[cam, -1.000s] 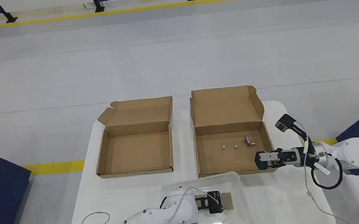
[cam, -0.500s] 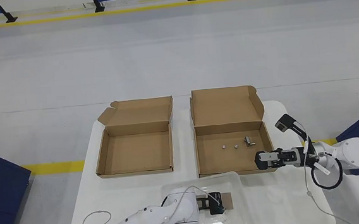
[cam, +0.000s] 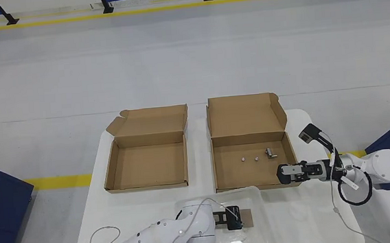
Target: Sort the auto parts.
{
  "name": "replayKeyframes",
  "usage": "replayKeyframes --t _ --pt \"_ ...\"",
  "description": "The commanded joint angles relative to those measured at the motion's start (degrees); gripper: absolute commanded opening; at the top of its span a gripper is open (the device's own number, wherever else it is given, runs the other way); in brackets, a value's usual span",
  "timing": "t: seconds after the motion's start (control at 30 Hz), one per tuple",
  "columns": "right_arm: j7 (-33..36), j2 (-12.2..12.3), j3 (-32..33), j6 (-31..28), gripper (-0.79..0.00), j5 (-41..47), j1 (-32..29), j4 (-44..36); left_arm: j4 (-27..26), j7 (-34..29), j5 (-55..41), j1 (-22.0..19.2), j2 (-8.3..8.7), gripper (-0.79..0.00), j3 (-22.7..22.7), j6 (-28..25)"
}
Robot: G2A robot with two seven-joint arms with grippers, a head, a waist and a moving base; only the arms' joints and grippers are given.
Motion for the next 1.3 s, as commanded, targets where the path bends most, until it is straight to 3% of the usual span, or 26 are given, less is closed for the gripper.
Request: replayKeyframes --t 0.0,0.1,0.17,0.87,1.27 --pt "0.00 0.00 0.00 0.00 0.000 0.00 0.00 0.00 0.29 -0.23 -0.64 -0.60 -0.14 -0.246 0.59 0.24" --pt "0.00 0.00 0.00 0.00 0.000 0.00 0.00 0.00 0.82 -0.50 -1.53 -1.32 -0.32 -0.394 1.22 0.51" --pt "0.00 0.00 0.00 0.00 0.000 0.00 0.00 0.00 1.19 -0.58 -1.99 -1.63 -0.42 -0.440 1.49 0.59" --pt "0.00 0.00 0.00 0.00 0.000 0.00 0.00 0.00 3.76 0.30 -2.90 -1.58 -1.43 -0.548 1.95 -0.29" --pt "0.00 0.00 0.00 0.00 0.000 0.00 0.00 0.00 5.39 1.24 -2.69 -1.16 -2.18 -0.533 1.75 -1.23"
